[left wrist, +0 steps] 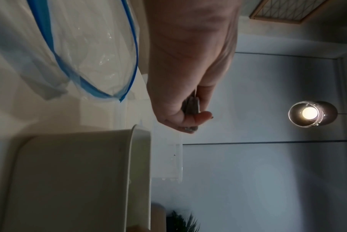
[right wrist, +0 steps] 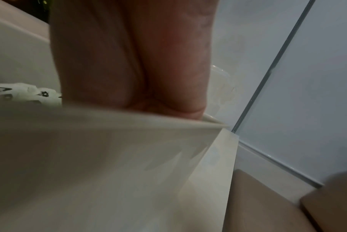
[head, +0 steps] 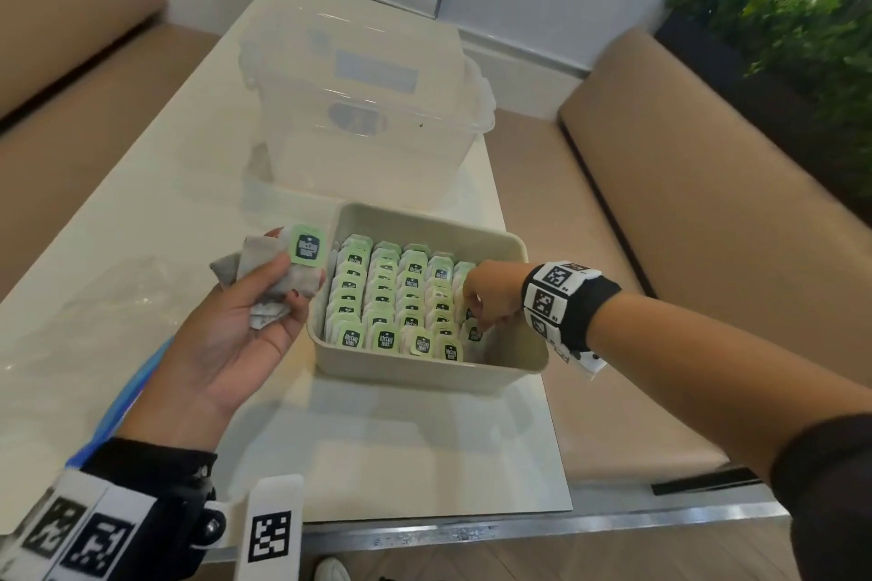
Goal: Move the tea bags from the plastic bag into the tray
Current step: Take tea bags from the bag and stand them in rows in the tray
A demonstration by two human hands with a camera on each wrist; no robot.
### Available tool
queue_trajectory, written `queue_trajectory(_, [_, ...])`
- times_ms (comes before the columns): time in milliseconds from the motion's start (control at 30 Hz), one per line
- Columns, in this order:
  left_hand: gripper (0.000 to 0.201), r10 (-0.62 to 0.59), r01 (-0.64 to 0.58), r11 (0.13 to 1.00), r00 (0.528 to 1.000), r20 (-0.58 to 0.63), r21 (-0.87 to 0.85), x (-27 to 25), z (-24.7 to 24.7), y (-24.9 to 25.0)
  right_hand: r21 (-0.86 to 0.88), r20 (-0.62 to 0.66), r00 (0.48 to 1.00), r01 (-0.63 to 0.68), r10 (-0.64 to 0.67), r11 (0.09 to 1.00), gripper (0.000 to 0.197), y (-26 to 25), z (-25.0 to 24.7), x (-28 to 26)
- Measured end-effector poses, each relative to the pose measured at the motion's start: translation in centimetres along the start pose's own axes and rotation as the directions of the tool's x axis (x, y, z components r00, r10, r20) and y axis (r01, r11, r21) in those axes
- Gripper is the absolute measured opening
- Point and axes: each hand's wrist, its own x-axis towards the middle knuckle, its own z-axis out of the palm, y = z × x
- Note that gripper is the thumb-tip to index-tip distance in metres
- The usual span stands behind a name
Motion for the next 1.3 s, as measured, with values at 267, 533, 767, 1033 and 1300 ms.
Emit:
queue_trajectory(267, [0.052,-0.034,0.035,0.996,0.999,-0.022,0.085,-0.3,1.7,-1.1,0.565,-0.434,0.887,0.406,-0.16,0.719,0.028,-3.1,-5.7,-5.0])
queue_trajectory(533, [0.057,-0.071,0.067,0.994,0.997,0.037,0.087,-1.2,2.5,-1.2,0.543,-0.642,0.732,0.644,-0.228,0.539,0.013,-7.2,-8.6,-8.0])
queue_trajectory(767, [0.017,-0.034,0.041,0.995,0.997,-0.076,0.088,-1.2,0.9,0.0,0.536,-0.657,0.727,0.637,-0.201,0.554,0.012,-5.0,-8.9,-9.6])
queue_trajectory(1033, [0.067,-0.001,0.002,0.996,1.0,-0.015,0.089,-0.9,-0.7,1.6,0.244,-0.437,0.889,0.266,-0.139,0.932,0.013,-1.3,-5.6,-8.3])
queue_trajectory(1300, [0.068,-0.014,0.015,0.995,1.0,-0.002,0.102,-1.0,-0.8,1.4,0.054,-0.013,0.996,0.093,-0.093,0.994,0.028,-0.7,-1.1,-4.0])
